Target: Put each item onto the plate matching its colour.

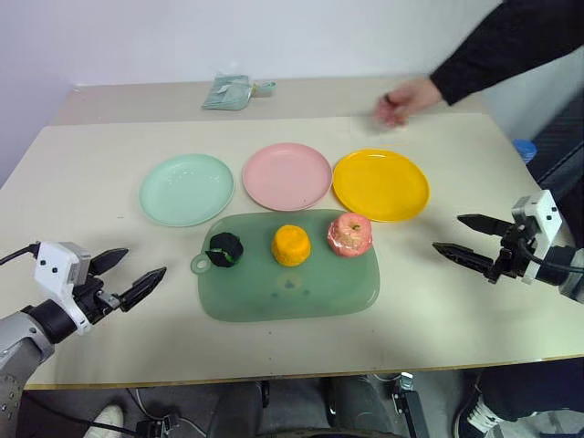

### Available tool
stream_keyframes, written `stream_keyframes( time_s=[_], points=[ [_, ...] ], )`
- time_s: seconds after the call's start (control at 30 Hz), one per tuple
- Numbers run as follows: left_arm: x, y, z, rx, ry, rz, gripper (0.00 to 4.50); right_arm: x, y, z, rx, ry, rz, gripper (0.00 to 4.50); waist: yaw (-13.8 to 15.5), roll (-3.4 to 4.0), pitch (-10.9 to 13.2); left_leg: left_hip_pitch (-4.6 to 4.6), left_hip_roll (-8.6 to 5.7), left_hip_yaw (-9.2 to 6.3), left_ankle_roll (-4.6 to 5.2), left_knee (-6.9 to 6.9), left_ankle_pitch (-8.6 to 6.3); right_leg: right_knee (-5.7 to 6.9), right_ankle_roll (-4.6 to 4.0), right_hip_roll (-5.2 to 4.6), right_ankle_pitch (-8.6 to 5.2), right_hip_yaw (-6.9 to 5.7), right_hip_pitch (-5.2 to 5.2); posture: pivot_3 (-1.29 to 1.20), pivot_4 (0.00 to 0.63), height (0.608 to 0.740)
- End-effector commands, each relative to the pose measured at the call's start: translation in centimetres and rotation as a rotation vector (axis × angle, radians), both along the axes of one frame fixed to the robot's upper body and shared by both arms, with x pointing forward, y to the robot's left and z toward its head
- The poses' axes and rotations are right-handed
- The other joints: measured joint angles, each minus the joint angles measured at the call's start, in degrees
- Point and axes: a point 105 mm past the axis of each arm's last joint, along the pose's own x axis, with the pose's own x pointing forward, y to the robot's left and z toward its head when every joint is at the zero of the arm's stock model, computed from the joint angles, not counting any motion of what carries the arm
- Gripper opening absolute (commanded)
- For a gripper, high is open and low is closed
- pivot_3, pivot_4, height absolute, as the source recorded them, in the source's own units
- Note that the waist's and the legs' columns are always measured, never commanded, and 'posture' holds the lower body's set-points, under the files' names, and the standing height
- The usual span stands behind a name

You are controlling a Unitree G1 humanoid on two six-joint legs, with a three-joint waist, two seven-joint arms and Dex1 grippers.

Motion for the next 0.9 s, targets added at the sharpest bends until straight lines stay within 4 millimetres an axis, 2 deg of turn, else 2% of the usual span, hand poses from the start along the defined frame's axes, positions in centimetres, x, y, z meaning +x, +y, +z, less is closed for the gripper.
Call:
stream_keyframes(
  time_s=[0.03, 0.4, 0.63, 0.77, 0.9],
  points=[
    [-0.2, 0.2, 1.2, 0.013, -0.046, 0.024, 4.5, 0.3, 0.4, 0.8, 0.004, -0.049, 0.023, 4.49, 0.0, 0.0, 0.0, 0.0, -0.01, 0.0, 0.0, 0.0, 0.0, 0.0, 0.0, 0.0, 0.0, 0.0, 0.0, 0.0, 0.15, 0.74],
    [0.4, 0.4, 1.7, -0.008, -0.085, 0.058, 4.5, 1.7, 1.2, 1.1, 0.003, -0.117, 0.013, 4.49, 0.03, 0.0, 0.0, 0.0, -0.04, 0.0, 0.0, 0.01, 0.0, 0.0, 0.0, -0.02, 0.0, 0.0, 0.0, 0.0, 0.15, 0.74],
    [1.7, 0.1, 2.3, -0.02, -0.109, 0.048, 4.5, 2.1, 1.5, 0.6, 0.01, -0.147, -0.033, 4.49, 0.07, 0.0, -0.01, 0.0, -0.07, -0.01, 0.0, 0.01, 0.0, 0.0, 0.0, 0.0, 0.0, 0.0, 0.0, 0.0, 0.15, 0.74],
    [3.4, -1.1, 2.9, -0.046, -0.134, 0.013, 4.5, 1.8, 0.5, 0.0, 0.049, -0.143, -0.1, 4.49, 0.19, -0.01, -0.01, 0.0, -0.1, -0.02, 0.0, 0.02, 0.0, 0.01, 0.01, -0.01, 0.01, -0.01, 0.02, 0.0, 0.15, 0.74],
    [4.4, -2.7, 3.3, -0.114, -0.136, -0.06, 4.5, 1.1, 1.3, -0.1, 0.068, -0.136, -0.08, 4.49, 0.05, 0.01, -0.01, 0.0, -0.11, -0.03, 0.0, 0.03, 0.0, 0.02, 0.01, 0.0, 0.01, -0.02, 0.02, 0.0, 0.15, 0.74]
  ],
)
